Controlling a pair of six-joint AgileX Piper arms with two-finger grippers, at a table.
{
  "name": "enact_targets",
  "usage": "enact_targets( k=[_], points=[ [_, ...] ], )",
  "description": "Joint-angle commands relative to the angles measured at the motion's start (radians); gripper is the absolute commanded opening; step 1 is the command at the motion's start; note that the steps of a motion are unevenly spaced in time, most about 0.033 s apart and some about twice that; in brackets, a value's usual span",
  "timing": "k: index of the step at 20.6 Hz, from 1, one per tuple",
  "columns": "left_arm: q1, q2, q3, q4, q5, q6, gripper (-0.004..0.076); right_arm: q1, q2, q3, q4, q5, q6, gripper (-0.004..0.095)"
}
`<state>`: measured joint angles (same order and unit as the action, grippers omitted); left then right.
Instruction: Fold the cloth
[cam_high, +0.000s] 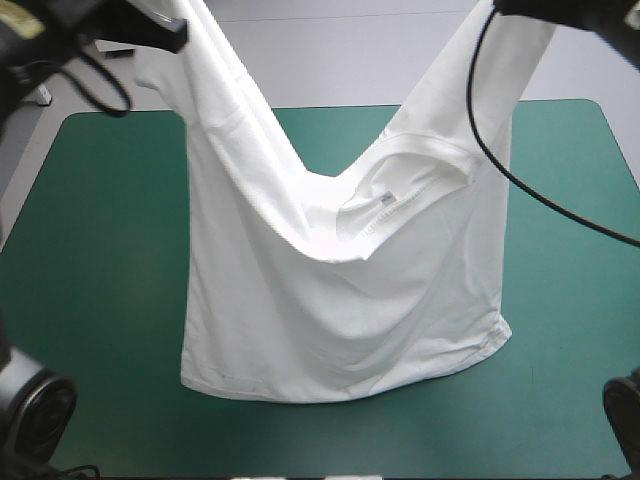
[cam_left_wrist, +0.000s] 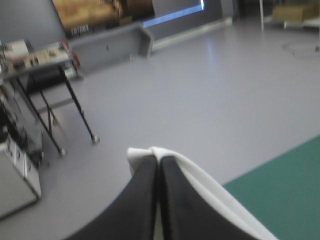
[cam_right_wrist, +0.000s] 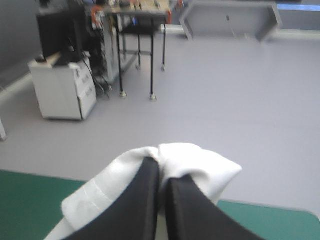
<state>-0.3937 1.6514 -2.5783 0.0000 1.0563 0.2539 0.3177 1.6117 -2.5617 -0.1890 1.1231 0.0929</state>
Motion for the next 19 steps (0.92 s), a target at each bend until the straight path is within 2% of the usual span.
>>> enact_targets(
  k=[1, 2, 5, 8, 12, 17, 18, 19],
  points=[
    [0.021, 0.099, 0.031, 0.046, -0.034, -0.043, -0.0009, 0.000, 0.071, 0.084, -0.107, -0.042, 0.073, -0.0019],
    [0.041, 0.152, 0.045, 0.021, -0.033, -0.043, -0.0009, -0.019, 0.102, 0.126, -0.095, -0.045, 0.075, -0.0019],
    [0.097, 0.326, 0.053, 0.023, -0.032, -0.071, -0.0009, -0.103, 0.228, 0.225, 0.039, -0.054, 0.077, -0.0019],
    [0.133, 0.454, 0.053, 0.021, -0.073, -0.077, -0.0009, -0.166, 0.356, 0.222, 0.152, -0.061, 0.039, -0.0019],
    [0.164, 0.585, 0.053, -0.032, -0.110, -0.132, -0.0009, -0.207, 0.463, 0.222, 0.224, -0.061, -0.017, -0.0019],
    [0.168, 0.704, 0.053, -0.060, -0.186, -0.118, -0.0008, -0.217, 0.594, 0.222, 0.275, -0.066, -0.025, -0.0014],
    [0.168, 0.706, 0.053, -0.060, -0.192, -0.121, -0.0008, -0.217, 0.605, 0.222, 0.282, -0.066, -0.029, -0.0002],
    [0.177, 0.725, 0.053, -0.083, -0.202, -0.122, -0.0007, -0.217, 0.619, 0.222, 0.290, -0.073, -0.033, 0.0052]
  ],
)
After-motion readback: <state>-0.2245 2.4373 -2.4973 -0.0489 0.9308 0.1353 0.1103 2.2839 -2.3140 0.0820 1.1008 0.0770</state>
